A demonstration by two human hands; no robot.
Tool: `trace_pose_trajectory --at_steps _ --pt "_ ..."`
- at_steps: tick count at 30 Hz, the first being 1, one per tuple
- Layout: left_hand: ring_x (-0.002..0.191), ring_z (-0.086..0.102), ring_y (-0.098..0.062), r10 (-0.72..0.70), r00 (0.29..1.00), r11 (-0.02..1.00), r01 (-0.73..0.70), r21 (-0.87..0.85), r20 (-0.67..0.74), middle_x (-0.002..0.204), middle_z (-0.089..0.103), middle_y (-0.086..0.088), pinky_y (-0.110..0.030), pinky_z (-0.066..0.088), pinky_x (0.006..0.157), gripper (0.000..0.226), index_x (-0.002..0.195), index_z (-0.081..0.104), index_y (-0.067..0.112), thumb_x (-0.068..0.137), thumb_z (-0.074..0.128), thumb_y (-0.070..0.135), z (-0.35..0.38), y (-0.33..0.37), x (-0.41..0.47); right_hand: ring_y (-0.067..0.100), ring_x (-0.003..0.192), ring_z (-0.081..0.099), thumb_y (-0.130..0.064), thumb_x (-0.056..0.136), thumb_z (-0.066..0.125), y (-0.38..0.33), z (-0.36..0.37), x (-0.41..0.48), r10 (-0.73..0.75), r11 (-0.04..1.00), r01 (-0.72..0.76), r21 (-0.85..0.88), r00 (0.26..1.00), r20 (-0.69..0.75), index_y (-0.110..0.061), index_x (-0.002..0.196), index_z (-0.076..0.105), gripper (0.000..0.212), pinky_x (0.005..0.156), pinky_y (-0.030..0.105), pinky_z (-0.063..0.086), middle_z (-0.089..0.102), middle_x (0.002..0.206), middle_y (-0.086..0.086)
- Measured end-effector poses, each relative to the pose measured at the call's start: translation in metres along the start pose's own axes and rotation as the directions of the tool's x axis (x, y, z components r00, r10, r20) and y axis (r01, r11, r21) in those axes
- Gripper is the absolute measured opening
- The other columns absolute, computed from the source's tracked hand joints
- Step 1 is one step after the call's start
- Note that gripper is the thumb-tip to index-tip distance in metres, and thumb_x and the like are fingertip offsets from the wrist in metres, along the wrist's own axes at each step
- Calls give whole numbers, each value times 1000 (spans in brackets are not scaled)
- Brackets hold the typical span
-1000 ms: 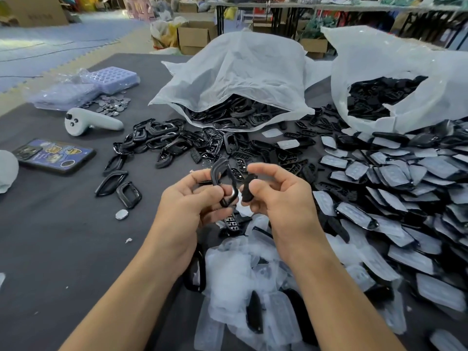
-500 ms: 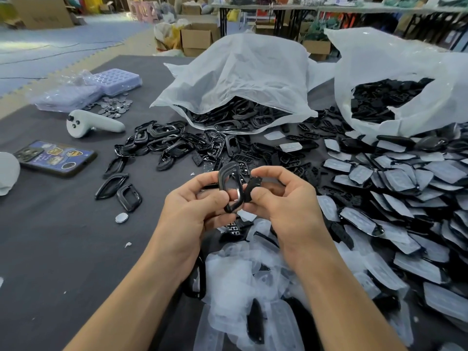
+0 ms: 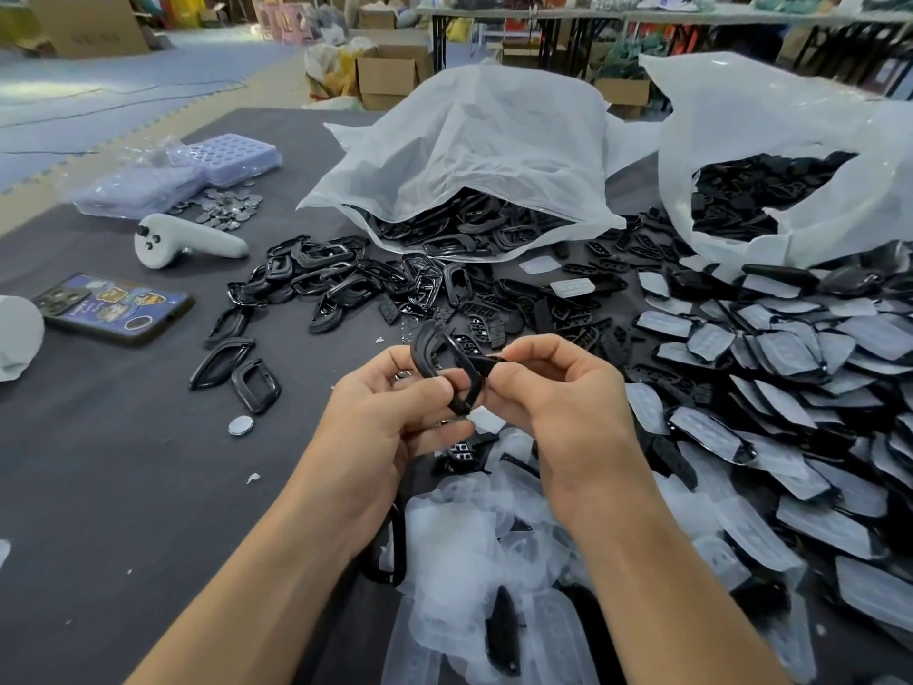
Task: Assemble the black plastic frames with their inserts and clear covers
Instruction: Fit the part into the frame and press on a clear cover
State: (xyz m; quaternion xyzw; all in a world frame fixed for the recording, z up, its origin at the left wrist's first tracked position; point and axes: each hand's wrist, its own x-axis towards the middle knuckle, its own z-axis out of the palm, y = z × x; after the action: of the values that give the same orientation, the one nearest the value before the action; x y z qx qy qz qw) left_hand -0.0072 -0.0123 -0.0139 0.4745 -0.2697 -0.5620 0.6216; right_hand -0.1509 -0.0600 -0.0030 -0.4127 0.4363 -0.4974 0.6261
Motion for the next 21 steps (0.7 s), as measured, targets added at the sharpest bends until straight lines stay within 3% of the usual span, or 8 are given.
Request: trace_pose_trajectory --at_steps 5,12,16,18,21 --pt "78 72 -13 56 998 991 -57 120 13 92 77 -10 -21 60 70 35 91 77 9 60 83 24 0 -3 -1 17 68 72 7 94 62 -3 -3 2 124 977 -140 160 987 107 -10 83 69 22 77 33 65 72 70 3" --pt "61 70 -13 113 988 988 -100 121 -101 75 75 -8 -21 59 61 18 78 80 16 61 82 22 -2 -1 0 21 88 76 -5 99 58 -5 -4 -2 124 975 -172 143 948 292 -12 89 74 21 84 35 63 78 95 12" --pt "60 68 -15 140 977 985 -121 120 -159 71 72 -9 -22 59 60 17 84 77 9 69 84 13 0 -4 -1 19 85 73 8 90 67 -2 -2 -3 111 986 -138 97 964 243 -15 86 76 25 81 31 62 75 92 11" --pt "59 65 -18 163 976 977 -140 161 -144 71 72 -11 -24 60 62 11 83 78 11 78 82 1 2 -4 -2 19 81 71 13 88 67 0 -1 -3 101 990 -118 74 975 197 -14 85 75 28 78 29 62 74 86 11" --pt "67 64 -18 222 971 944 -190 271 -93 71 71 -5 -28 59 70 16 87 80 16 83 80 0 0 -3 -3 17 77 70 13 86 69 3 0 -1 51 998 -47 -31 989 137 -16 79 77 31 79 31 62 74 81 8"
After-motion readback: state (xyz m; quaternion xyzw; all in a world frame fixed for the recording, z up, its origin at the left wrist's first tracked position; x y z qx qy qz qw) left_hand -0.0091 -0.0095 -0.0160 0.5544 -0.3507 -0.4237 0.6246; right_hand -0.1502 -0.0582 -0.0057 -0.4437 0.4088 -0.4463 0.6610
